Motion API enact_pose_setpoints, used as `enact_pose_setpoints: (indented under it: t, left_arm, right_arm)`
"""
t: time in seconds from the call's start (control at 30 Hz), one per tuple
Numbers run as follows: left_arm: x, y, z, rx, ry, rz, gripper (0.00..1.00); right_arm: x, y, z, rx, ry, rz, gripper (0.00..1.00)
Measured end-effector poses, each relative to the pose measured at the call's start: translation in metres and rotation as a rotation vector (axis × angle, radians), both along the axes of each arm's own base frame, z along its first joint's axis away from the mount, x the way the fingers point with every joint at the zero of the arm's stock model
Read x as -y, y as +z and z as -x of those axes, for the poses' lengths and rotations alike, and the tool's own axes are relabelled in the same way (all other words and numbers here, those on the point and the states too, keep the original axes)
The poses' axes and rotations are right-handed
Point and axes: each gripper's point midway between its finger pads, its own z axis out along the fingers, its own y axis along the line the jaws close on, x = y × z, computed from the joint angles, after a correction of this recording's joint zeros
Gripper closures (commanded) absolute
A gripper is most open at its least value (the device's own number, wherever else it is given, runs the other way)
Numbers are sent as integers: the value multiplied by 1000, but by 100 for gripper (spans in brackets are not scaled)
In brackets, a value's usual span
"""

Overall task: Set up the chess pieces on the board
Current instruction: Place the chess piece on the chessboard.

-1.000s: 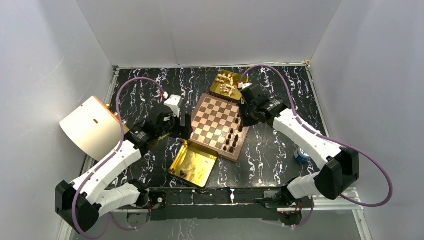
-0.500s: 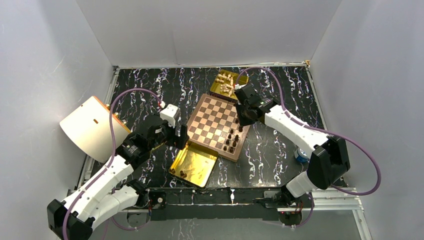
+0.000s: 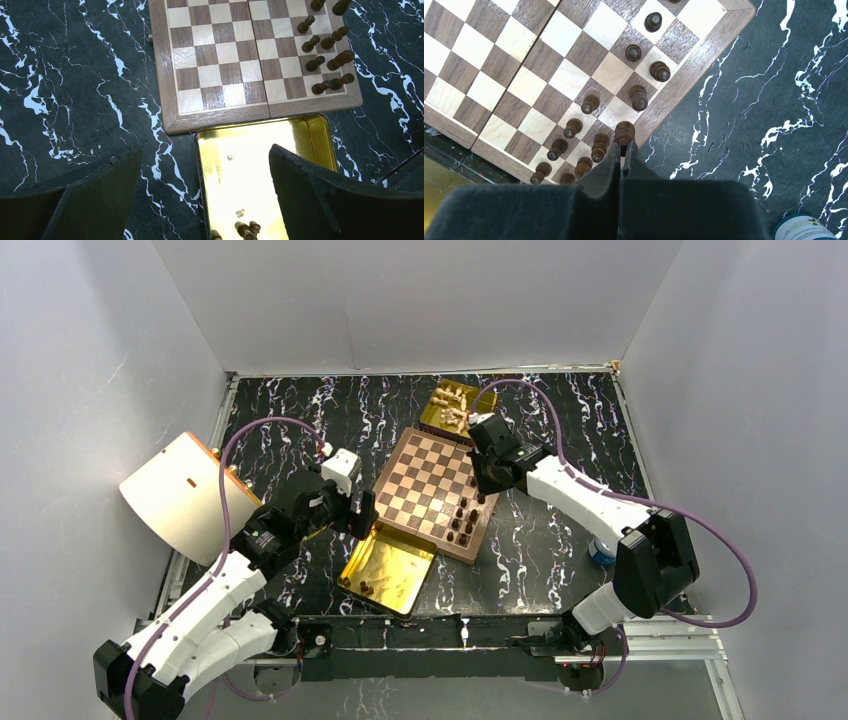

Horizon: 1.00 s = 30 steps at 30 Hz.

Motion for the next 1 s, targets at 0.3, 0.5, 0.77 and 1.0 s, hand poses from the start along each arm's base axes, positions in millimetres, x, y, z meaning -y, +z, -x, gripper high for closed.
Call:
enact_pose_setpoints:
  t: [0.3, 0.5, 0.77, 1.0]
  left_arm:
    - [0, 0, 0, 3, -3, -3, 6]
    - [-1, 2, 0, 10, -3, 1, 6]
    - [-1, 7, 1, 23, -3, 10, 6]
    - [-1, 6, 1, 23, -3, 10, 6]
  right_arm:
    - [-2, -9, -1, 7, 0, -12, 100]
    - [-4, -18, 0, -9, 2, -14, 100]
    - [-4, -29, 1, -23, 3, -14, 97]
    - [-6, -31, 0, -14, 6, -25, 95]
